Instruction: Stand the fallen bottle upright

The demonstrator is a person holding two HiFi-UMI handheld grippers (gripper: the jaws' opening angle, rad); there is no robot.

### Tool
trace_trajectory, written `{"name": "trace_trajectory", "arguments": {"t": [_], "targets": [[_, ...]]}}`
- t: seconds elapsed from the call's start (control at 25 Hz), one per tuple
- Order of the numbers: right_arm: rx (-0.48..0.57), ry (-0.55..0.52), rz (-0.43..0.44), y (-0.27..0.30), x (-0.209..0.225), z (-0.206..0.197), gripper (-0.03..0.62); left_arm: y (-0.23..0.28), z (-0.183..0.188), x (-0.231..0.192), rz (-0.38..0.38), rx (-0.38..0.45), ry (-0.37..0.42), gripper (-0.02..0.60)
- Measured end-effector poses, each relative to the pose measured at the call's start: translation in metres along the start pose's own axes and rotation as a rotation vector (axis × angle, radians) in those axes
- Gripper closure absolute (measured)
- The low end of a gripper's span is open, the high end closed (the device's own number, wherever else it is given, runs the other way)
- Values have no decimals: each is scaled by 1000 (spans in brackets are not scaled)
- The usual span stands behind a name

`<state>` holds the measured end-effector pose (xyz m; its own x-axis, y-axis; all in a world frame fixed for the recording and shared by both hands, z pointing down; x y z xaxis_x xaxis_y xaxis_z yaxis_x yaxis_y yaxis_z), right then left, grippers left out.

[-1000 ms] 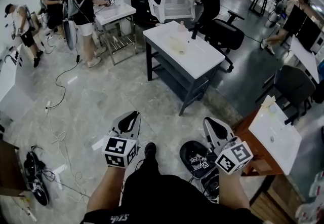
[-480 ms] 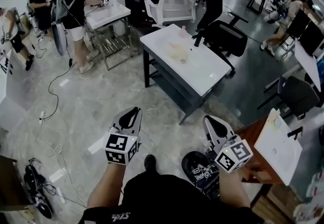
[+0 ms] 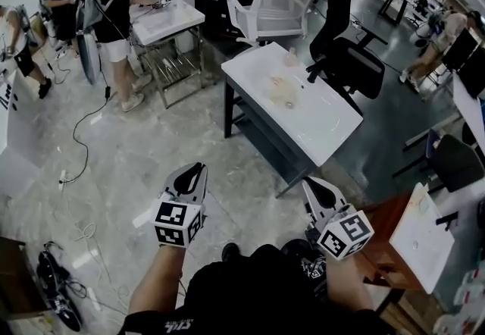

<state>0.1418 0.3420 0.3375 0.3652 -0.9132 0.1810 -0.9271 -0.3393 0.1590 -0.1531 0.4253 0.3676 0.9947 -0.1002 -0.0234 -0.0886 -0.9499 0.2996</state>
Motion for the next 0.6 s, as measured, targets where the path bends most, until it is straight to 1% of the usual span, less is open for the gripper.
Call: {"name": "trace_trajectory", "arguments": {"t": [0.12, 0.24, 0.36, 0.44, 0.6], "targets": [[-19, 10, 16, 20, 16, -3, 582, 21, 0, -6, -5, -19, 7, 537], [-16, 38, 23, 42, 43, -2, 582, 49, 5, -9, -13, -33, 14, 537], [-24, 53, 10, 65, 72, 2, 582, 80, 7, -13, -14, -58, 15, 537], [-26, 33, 13, 82, 93, 5, 582, 104, 9, -16, -3, -73, 12, 537], [-49, -26, 60, 123, 148, 13, 582, 168, 18, -17, 18, -91, 5, 537]]}}
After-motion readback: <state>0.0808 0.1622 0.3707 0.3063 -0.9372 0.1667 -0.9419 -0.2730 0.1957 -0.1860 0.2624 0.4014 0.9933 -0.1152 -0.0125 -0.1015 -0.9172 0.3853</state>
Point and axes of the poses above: the fingertips, and each gripper's own axes: y forward along the fingers, x to its right, z out of its top, the point moved 7 cm from there along -y, backward along the fingers, and after that the axes turned 9 degrees about z, right-handed, at the moved point
